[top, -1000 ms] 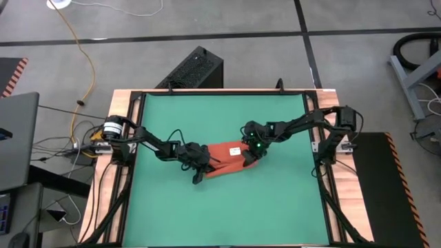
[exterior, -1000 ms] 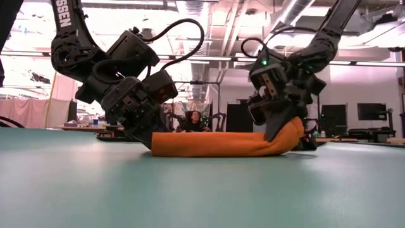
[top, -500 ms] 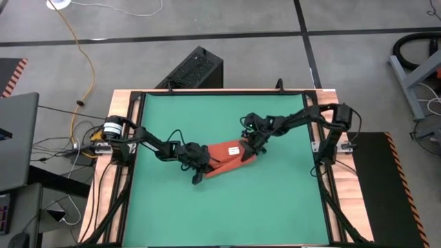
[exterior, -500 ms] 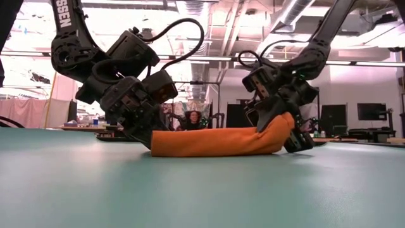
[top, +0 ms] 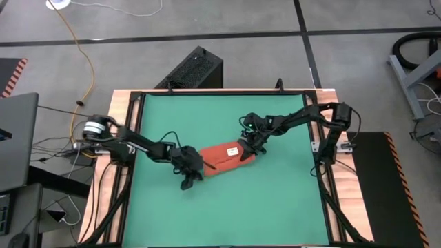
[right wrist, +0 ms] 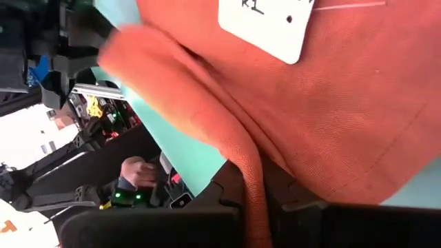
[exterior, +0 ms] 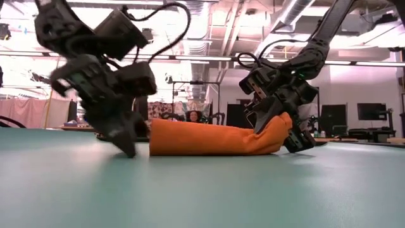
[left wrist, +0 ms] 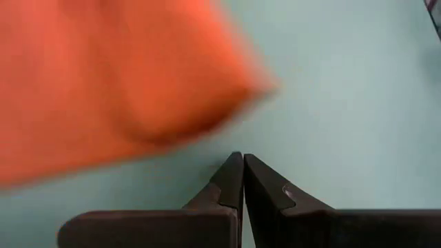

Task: Roll towel
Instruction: Roll the orange towel

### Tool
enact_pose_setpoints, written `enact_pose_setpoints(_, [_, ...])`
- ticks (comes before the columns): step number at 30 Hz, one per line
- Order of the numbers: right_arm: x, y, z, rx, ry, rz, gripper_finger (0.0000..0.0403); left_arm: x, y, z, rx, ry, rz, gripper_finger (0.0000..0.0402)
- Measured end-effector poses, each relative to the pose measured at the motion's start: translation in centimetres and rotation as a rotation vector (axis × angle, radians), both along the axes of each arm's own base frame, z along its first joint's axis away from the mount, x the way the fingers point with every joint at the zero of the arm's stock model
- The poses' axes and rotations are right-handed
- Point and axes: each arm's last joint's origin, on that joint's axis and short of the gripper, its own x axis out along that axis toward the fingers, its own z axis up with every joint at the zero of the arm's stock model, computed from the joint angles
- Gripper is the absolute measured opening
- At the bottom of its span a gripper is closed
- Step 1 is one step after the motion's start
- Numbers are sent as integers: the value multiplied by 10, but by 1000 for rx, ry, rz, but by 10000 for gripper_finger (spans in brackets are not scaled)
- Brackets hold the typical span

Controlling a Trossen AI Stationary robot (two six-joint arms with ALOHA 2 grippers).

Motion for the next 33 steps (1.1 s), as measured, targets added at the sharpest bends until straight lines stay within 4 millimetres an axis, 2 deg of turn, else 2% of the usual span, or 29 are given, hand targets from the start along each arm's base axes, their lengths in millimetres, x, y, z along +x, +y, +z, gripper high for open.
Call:
enact_pose_setpoints(3, [1, 1, 0, -8, 7, -8, 31, -11, -7, 11, 55, 57, 23, 0])
enact_pose_setpoints(6, [1, 0, 0, -10, 5, -15, 30, -21, -19, 29, 184, 25, 91, 0])
enact_pose_setpoints(12, [1, 1, 0, -14, 7, -23, 33, -28, -52, 61, 492, -265, 180, 0])
enact_pose_setpoints(15, [2, 1, 0, -16, 3, -20, 31, -28, -53, 65, 655, -318, 215, 0])
enact_pose_setpoints(17, [2, 2, 0, -19, -1, -13, 30, -26, -42, 62, 762, -285, 300, 0])
enact_pose_setpoints(19, [2, 3, 0, -22, -3, -10, 31, -25, -25, 54, 788, -223, 339, 0])
enact_pose_setpoints(23, [4, 6, 0, -27, -9, 1, 34, -26, -4, 39, 608, -175, 248, 0])
enact_pose_setpoints(25, [4, 5, 0, -31, -15, 2, 32, -22, -2, 37, 557, -182, 207, 0])
enact_pose_setpoints(29, [5, 5, 1, -32, -22, -1, 32, -17, -11, 31, 565, -210, 130, 0])
enact_pose_setpoints(33, [6, 4, 2, -34, -28, -2, 35, -10, -12, 13, 580, -169, 112, 0])
